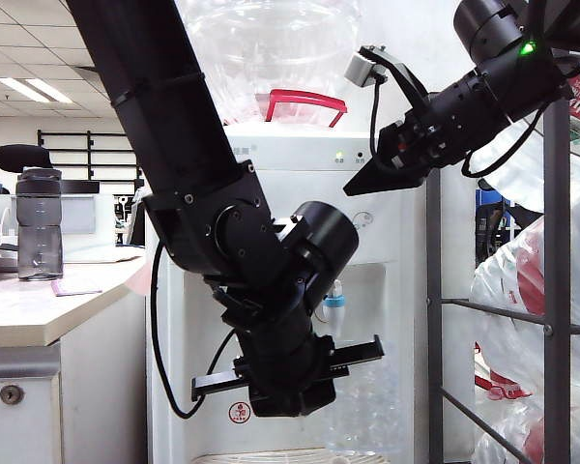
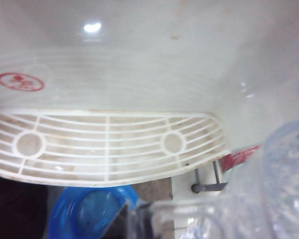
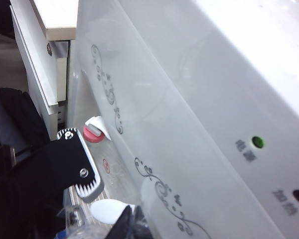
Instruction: Pick up the plastic mug from the left desk, go to the cold water outlet of the water dispenser, press the vertical switch to get some water, then put the mug back on the desk.
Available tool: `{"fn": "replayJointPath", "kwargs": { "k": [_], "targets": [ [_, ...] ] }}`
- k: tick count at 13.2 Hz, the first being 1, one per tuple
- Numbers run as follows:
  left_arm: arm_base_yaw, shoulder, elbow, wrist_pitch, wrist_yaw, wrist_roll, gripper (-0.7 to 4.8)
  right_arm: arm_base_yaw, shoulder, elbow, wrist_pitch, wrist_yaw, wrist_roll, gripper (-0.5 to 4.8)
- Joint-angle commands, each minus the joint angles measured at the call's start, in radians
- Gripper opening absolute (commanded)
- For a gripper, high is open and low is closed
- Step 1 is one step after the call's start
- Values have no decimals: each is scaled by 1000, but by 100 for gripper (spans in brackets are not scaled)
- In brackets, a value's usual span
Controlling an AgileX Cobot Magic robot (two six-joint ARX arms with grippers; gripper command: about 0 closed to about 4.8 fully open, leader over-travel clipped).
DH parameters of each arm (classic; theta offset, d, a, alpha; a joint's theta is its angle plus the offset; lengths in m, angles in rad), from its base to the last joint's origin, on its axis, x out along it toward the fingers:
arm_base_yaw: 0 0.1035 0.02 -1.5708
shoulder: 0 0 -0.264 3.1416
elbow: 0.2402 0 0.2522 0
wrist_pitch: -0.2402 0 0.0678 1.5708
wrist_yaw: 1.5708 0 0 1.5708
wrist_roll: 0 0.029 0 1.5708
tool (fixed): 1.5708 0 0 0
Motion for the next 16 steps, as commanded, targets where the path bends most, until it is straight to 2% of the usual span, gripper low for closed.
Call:
{"fn": "replayJointPath", "kwargs": {
  "k": [1,4,6,11,16],
  "targets": [
    [-32,-51,-71,103,-30,-11,-6,-3,-18,5,14,-4,8,-5],
    [-46,-92,-148,163,-39,-13,-6,-10,-29,5,20,-5,39,-5],
    [-51,-135,-209,250,-38,-11,-6,-10,-42,5,22,-6,42,-5],
    [-58,-230,-283,308,-58,-6,-6,-10,-83,5,45,-8,93,-5],
    [-61,-325,-294,335,-65,93,-6,-11,-150,5,45,-5,145,-5]
  ]
}}
